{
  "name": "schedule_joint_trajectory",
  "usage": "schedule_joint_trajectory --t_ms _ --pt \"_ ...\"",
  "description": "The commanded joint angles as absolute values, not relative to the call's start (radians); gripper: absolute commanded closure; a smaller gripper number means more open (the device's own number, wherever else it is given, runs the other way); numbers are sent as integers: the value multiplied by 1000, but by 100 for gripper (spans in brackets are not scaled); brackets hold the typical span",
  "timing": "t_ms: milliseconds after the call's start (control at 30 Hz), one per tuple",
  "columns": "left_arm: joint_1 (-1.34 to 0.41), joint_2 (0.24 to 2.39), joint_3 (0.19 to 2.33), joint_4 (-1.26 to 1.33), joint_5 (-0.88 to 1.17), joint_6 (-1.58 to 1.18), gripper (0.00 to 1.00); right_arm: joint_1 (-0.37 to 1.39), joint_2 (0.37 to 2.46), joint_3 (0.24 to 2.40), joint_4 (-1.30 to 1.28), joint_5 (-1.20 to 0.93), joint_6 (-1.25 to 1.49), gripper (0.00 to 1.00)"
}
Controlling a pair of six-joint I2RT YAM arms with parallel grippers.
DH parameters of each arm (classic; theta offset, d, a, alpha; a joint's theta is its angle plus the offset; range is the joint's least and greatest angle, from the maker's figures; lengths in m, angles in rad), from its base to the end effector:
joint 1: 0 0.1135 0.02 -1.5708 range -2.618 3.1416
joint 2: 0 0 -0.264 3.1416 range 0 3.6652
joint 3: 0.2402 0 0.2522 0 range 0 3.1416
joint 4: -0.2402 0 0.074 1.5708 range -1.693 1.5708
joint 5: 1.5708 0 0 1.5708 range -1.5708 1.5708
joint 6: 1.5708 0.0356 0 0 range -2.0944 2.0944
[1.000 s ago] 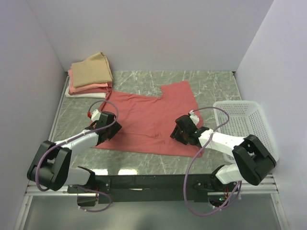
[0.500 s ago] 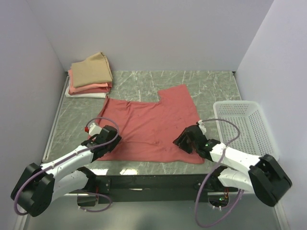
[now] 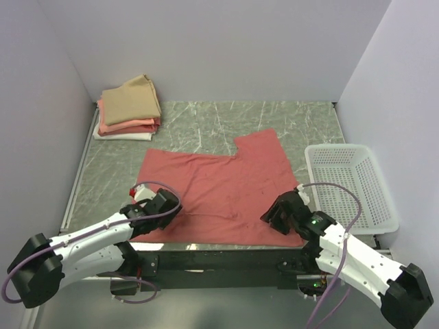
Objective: Fold and stack the t-shirts
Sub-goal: Fold the tshirt
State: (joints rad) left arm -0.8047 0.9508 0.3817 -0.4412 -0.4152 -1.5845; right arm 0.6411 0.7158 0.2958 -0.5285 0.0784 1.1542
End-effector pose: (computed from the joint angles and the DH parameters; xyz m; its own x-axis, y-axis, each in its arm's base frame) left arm 0.1226 -0.1067 0.1566 -0.5026 -0.7972 -0.3343 -0.5942 0.5995 -0.5362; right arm 0.1081 0.0772 0.1527 -0.7753 0.5590 -0.2941 0.3691 0.7787 0.5073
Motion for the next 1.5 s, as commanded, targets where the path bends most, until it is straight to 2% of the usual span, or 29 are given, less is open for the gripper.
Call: schedule_joint_trajectory --t_ms 0,67,133,167,267,367,500,567,900,1333,1433,1467 --pt "-808 914 517 -670 -601 -1577 28 637 727 403 -594 140 1091 43" --pt "-735 905 624 -684 -662 -1504 22 640 797 496 -594 152 1023 43" --pt "-631 914 690 -625 -638 -1320 22 640 854 563 -607 181 970 43" --pt "-520 922 736 -589 -614 -1254 23 640 909 595 -600 183 947 43" --pt "-347 994 790 -412 -519 -1053 27 638 995 702 -557 175 878 43" --pt "-266 1159 906 -367 -473 -928 33 629 1058 776 -494 137 822 43" --pt "-235 1432 1098 -419 -515 -833 43 621 1144 874 -486 121 784 43" --pt "-226 1503 1190 -437 -557 -825 47 617 1173 887 -468 103 776 43" --pt "-209 1928 1482 -578 -597 -889 57 578 1181 858 -431 68 755 44" --pt "-173 2115 1600 -638 -545 -989 57 514 1123 772 -413 15 724 44" --pt "-170 2129 1606 -641 -538 -985 61 508 1123 765 -410 11 724 44" --pt "-166 2132 1606 -644 -538 -989 65 508 1123 762 -408 9 723 44"
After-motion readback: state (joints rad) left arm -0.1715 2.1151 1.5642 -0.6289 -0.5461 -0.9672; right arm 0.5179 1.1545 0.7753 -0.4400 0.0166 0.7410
